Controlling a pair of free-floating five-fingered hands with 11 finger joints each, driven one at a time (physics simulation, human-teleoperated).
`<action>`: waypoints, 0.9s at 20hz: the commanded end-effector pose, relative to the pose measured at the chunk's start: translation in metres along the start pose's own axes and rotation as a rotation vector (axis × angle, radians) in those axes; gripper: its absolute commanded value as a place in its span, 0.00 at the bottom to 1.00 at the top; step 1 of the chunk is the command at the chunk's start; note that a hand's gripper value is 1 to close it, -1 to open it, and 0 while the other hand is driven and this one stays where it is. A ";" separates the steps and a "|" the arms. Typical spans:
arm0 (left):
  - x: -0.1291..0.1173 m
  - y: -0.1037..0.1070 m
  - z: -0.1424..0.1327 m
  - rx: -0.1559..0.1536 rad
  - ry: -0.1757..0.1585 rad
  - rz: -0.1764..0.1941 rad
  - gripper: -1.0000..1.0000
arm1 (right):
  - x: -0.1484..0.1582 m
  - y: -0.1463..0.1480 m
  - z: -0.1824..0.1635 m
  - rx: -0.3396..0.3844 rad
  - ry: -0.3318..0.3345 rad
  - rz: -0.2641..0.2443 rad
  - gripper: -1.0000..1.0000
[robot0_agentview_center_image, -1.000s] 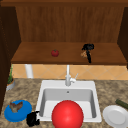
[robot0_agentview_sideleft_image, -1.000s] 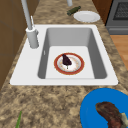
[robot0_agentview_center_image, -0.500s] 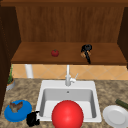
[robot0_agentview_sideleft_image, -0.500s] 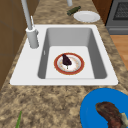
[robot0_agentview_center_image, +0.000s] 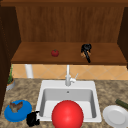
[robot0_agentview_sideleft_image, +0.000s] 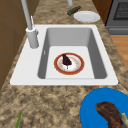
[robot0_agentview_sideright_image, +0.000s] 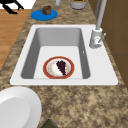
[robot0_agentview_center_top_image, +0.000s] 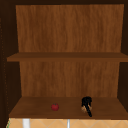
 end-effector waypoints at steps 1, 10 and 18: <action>0.000 0.000 0.000 0.000 0.000 0.000 0.50 | 0.015 0.021 -0.023 0.002 -0.003 0.043 1.00; 0.000 0.000 0.000 0.000 0.000 0.000 0.50 | 0.017 0.016 0.009 -0.088 0.089 0.045 1.00; 0.000 0.000 0.000 0.000 0.000 0.000 0.50 | 0.005 0.007 0.019 -0.113 0.098 0.017 1.00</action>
